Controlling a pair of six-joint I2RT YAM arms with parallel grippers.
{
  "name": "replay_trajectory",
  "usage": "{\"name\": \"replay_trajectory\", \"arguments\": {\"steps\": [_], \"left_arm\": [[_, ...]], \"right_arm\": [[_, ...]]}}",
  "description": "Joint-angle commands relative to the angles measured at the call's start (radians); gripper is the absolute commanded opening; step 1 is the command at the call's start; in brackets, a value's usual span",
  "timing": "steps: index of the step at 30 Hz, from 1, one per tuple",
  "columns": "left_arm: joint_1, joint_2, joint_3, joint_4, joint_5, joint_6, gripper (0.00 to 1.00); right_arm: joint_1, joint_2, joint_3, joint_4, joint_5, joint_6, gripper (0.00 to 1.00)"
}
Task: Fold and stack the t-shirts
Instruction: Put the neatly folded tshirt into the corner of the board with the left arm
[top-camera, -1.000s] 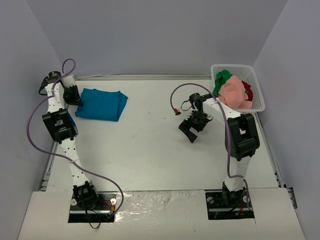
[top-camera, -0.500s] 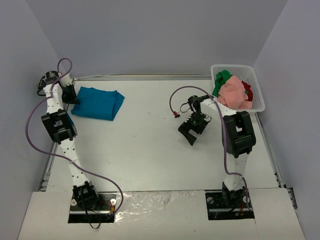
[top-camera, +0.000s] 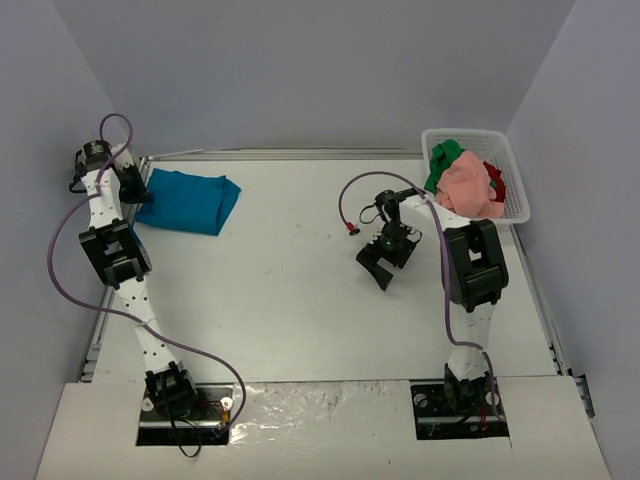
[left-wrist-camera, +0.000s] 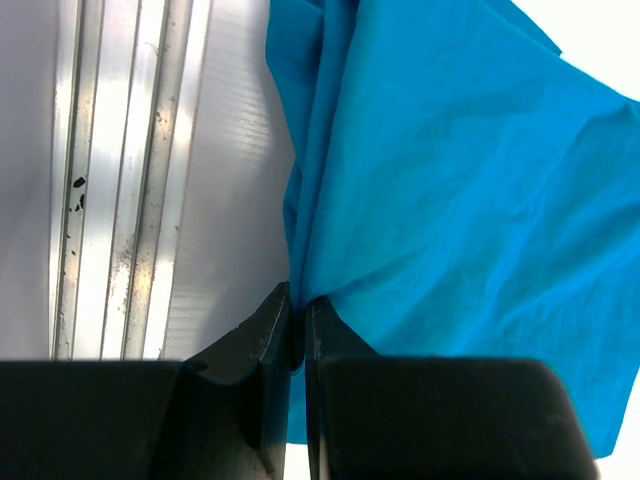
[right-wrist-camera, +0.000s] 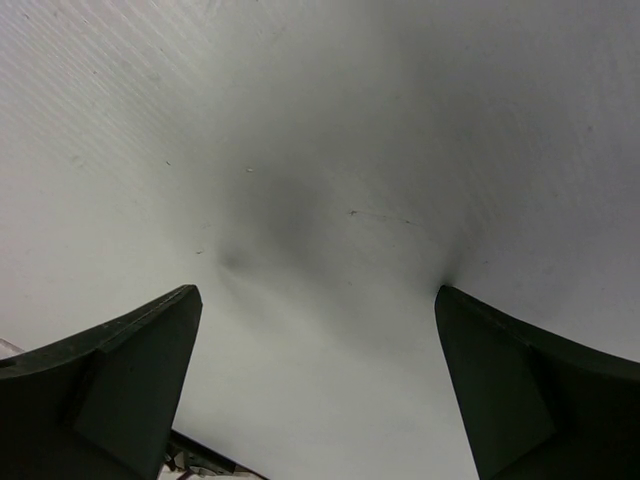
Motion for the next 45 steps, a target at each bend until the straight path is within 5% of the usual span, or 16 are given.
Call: {"name": "replay_trajectory", "arguments": {"steps": [1,20,21,23,26,32,45], "left_arm": [[0.023,0.002,0.010,0.042,-0.028,-0.045,0.02],[0.031,-0.047,-0.120,0.158,-0.091,-0.115,0.03],[0.031,-0.048,-0.123,0.155,-0.088,-0.115,0.06],[0.031,-0.066,-0.135,0.157,-0.073,-0.109,0.34],[0.029,-0.094,-0.159,0.157,-0.071,-0.097,0.56],[0.028,-0.221,-0.177,0.134,-0.110,-0.062,0.68],[0.019,-0.643,-0.336,0.069,-0.081,0.026,0.69]], "right_arm": [[-0.006,0.040,0.019,-0.049,-0.009,-0.005,1.00],[-0.006,0.080,0.024,-0.058,-0.003,-0.012,1.00],[-0.004,0.080,0.022,-0.060,-0.005,-0.012,1.00],[-0.004,0.075,0.022,-0.060,-0.006,-0.012,1.00],[-0.004,0.066,0.017,-0.062,-0.009,-0.015,1.00],[-0.004,0.042,0.008,-0.060,-0.022,-0.025,1.00],[-0.004,-0.087,0.010,-0.052,-0.031,-0.017,1.00]]}}
